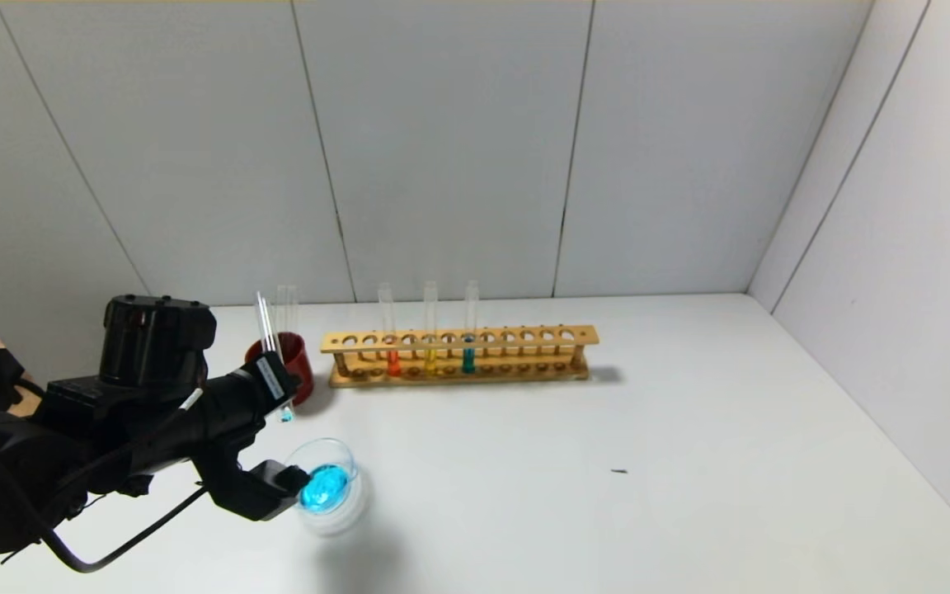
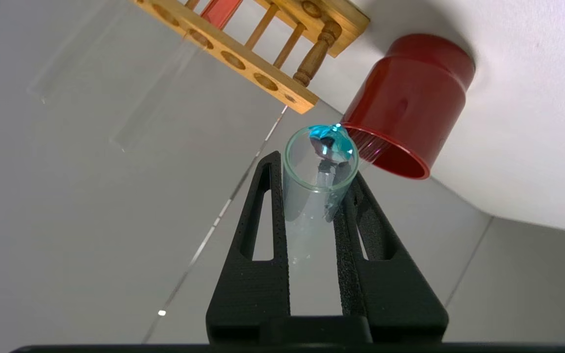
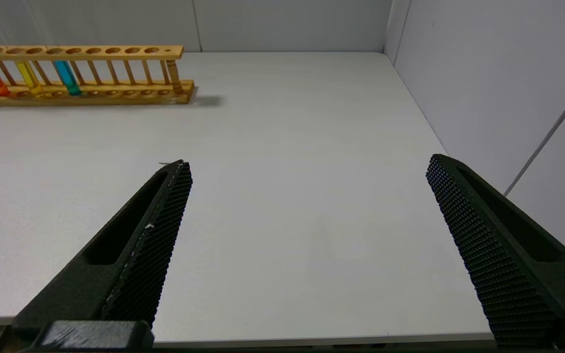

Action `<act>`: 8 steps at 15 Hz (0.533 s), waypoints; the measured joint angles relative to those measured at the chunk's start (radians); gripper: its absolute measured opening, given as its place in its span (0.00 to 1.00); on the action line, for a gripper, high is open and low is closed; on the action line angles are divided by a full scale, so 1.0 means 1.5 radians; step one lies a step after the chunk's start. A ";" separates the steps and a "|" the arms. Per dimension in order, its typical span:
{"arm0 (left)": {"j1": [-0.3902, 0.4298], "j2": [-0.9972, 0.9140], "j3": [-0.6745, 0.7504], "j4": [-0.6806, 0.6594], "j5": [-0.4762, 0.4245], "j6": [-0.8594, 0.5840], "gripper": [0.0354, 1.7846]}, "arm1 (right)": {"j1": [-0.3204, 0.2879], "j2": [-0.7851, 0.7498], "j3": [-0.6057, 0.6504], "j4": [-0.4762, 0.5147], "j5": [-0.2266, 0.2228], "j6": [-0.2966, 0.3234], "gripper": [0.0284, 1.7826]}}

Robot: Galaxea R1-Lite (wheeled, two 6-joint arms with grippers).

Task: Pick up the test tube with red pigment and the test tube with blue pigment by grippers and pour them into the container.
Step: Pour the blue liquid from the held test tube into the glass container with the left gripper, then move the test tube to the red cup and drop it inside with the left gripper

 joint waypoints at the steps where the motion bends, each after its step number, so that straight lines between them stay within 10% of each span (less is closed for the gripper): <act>1: 0.000 -0.004 0.001 0.000 -0.004 -0.036 0.16 | 0.000 0.000 0.000 0.000 0.000 0.000 0.98; 8: 0.001 -0.100 -0.058 0.019 0.073 -0.521 0.16 | 0.000 0.000 0.000 0.000 0.000 0.000 0.98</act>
